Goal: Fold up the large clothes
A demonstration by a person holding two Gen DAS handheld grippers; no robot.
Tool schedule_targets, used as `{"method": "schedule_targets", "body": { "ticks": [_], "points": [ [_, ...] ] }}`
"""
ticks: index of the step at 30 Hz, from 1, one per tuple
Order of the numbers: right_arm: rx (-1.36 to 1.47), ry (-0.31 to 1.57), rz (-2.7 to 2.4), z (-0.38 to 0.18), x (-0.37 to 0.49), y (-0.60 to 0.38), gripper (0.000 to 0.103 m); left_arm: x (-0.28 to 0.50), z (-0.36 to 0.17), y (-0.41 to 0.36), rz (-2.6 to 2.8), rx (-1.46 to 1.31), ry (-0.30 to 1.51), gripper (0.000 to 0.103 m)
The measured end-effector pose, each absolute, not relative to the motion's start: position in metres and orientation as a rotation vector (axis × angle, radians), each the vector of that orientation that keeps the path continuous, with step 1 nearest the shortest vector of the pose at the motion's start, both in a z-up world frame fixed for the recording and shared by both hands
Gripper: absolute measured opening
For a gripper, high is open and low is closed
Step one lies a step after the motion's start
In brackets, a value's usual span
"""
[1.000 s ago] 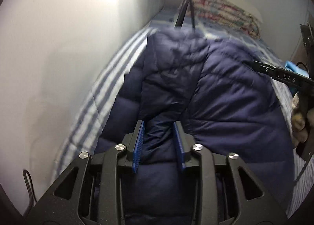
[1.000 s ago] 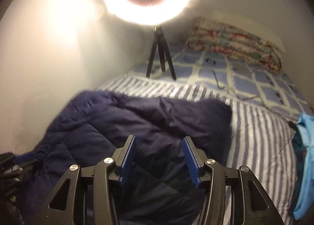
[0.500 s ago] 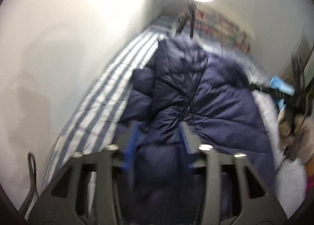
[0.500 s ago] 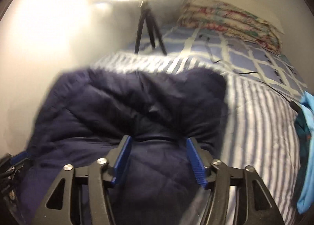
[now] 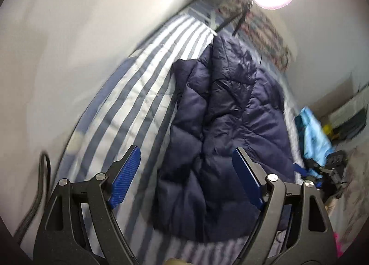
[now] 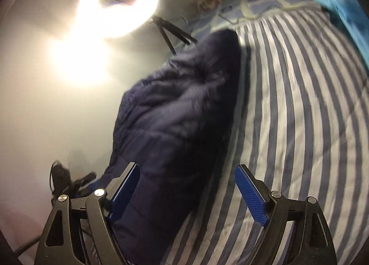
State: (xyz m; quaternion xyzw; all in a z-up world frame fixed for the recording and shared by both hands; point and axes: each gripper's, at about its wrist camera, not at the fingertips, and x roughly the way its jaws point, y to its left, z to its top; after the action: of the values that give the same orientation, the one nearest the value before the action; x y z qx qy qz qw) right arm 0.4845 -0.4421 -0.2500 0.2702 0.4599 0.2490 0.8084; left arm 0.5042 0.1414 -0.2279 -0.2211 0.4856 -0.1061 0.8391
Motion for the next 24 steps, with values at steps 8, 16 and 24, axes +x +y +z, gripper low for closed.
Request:
{"method": "schedule_targets", "body": {
  "ticks": [8,16,24],
  "points": [
    [0.630,1.031,0.577,-0.284,0.483,-0.416,0.087,0.557,-0.252,0.110,-0.273,-0.266,1.179,0.085],
    [0.646,1.067,0.684,-0.293,0.481,-0.380,0.067,0.555,-0.268,0.116,-0.343,-0.399,1.146,0.059],
    [0.543,1.098,0.672,-0.258,0.487,-0.370,0.023,0.517,-0.245,0.103,-0.354,-0.395,1.135,0.017]
  ]
}}
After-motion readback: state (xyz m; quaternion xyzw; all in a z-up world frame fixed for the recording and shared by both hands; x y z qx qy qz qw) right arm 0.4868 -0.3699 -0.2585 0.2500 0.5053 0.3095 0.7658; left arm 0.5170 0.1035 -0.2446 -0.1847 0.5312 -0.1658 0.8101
